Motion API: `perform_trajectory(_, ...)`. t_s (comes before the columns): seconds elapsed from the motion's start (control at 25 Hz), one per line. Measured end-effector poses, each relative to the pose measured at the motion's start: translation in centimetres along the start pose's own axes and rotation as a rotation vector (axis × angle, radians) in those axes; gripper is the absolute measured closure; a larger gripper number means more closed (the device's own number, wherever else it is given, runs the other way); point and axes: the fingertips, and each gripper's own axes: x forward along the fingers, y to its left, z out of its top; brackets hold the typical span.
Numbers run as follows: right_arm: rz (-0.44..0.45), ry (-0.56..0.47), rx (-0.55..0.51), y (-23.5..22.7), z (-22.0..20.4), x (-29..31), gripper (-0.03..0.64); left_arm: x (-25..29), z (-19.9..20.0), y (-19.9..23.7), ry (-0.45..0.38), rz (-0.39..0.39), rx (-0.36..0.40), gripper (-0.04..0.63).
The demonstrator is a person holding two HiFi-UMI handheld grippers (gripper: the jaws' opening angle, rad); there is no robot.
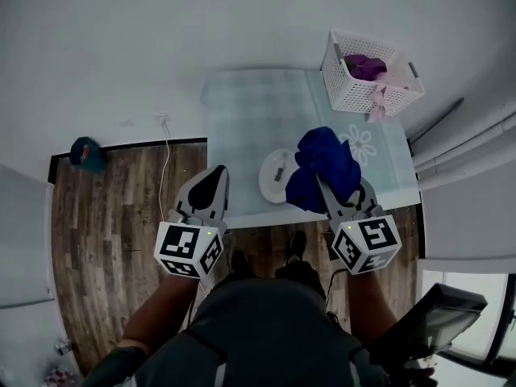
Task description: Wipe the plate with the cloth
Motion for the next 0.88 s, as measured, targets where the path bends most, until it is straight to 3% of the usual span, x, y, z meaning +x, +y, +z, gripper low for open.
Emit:
perform_trajectory(0.24,0.023,-0.046,-0.016,-0.5,1.3,-1.9,0.463,-0.5,1.1,-1.8,-0.017,0.028,0.007,0.588)
perform_trajectory(0.4,0.042,-0.046,-0.026,-1.8,1.5,-3.6,0.463,-0.7,2.1,-3.8,-0.033,0.059,-0.042,0.588)
perform_trajectory(0.88,0.053,-0.054,-0.029,-4.5,1.6,-5.4,0.463,0.6,2.5,-7.1,-0.031,0.094,-0.026,0.588)
